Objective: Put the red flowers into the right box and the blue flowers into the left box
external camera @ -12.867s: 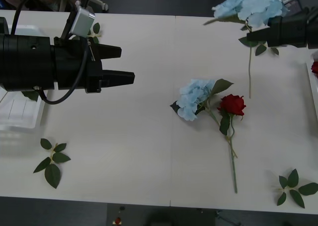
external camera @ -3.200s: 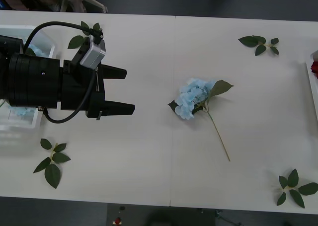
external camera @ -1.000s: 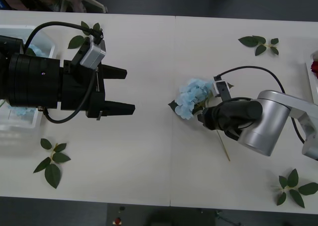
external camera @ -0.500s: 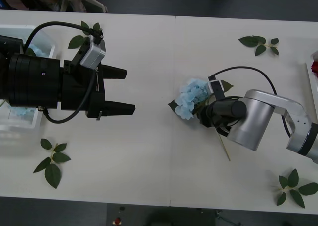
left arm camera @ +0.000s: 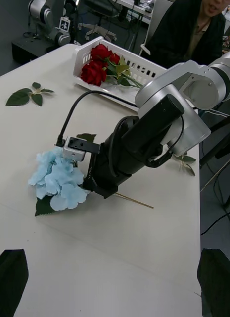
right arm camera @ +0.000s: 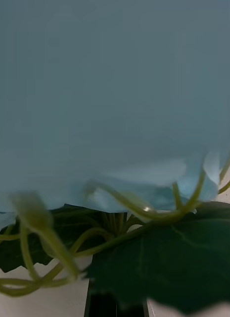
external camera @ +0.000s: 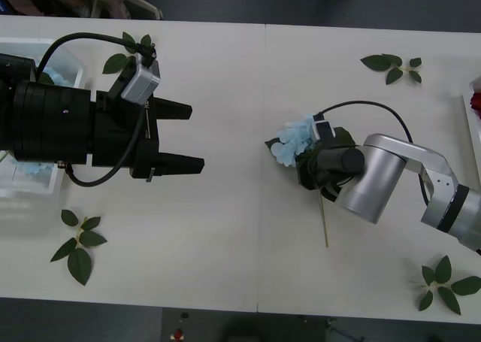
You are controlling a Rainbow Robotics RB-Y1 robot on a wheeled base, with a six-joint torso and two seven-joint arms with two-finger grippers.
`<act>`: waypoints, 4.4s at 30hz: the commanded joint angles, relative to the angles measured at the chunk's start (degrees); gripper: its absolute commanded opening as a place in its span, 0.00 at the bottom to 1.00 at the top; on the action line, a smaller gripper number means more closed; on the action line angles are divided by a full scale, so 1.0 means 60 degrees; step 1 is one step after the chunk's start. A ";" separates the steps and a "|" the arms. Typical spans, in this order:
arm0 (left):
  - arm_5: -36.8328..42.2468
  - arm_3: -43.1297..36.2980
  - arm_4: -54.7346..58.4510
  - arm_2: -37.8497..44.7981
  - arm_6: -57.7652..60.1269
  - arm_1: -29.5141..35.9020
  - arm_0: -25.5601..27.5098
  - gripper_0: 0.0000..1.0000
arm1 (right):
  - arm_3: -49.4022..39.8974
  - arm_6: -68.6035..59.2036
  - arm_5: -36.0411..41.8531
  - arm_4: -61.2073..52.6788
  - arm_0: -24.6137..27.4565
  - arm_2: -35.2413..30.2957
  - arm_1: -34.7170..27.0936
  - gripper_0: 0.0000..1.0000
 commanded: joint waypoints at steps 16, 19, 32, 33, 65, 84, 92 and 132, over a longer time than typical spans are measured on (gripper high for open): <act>-0.0064 -0.0213 0.0033 0.0265 0.0284 0.0096 -0.0199 1.00 | -0.1907 0.5618 -0.2205 -0.9572 -0.1664 -0.1967 -0.3466 0.00; -0.0064 -0.0213 0.0033 0.0265 0.0284 0.0096 -0.0199 1.00 | -0.1878 0.7258 -0.1868 -1.1271 -0.1679 -0.2846 -0.3364 0.00; 0.0405 0.1135 0.2934 0.0485 0.0679 -0.0607 0.1076 1.00 | -0.1058 1.2136 0.0710 -1.2311 -0.1474 -0.6025 -0.0976 0.00; 0.0624 0.1340 0.3168 0.0543 0.0943 -0.0607 0.1076 1.00 | -0.1014 1.2371 0.0769 -1.2311 -0.1401 -0.6157 -0.0786 0.00; 0.0331 0.3874 0.0678 0.0719 0.1661 -0.6305 -0.0360 0.98 | -0.0999 1.3235 0.1179 -1.3688 -0.0844 -0.7065 0.1016 0.00; 0.0024 0.3860 0.0326 0.0719 0.1690 -0.6422 -0.0550 0.00 | -0.0999 1.3176 0.1179 -1.3849 -0.0800 -0.6962 0.1016 0.00; 0.0024 0.3860 0.0385 0.0704 0.1675 -0.6232 -0.0550 0.00 | -0.0999 1.3118 0.1252 -1.3908 -0.0815 -0.6962 0.0914 0.03; 0.4096 0.9426 0.6332 0.2301 0.3916 0.1385 0.1837 0.00 | -0.2537 1.8874 0.0051 -2.0001 -0.0888 -0.3637 -0.6279 1.00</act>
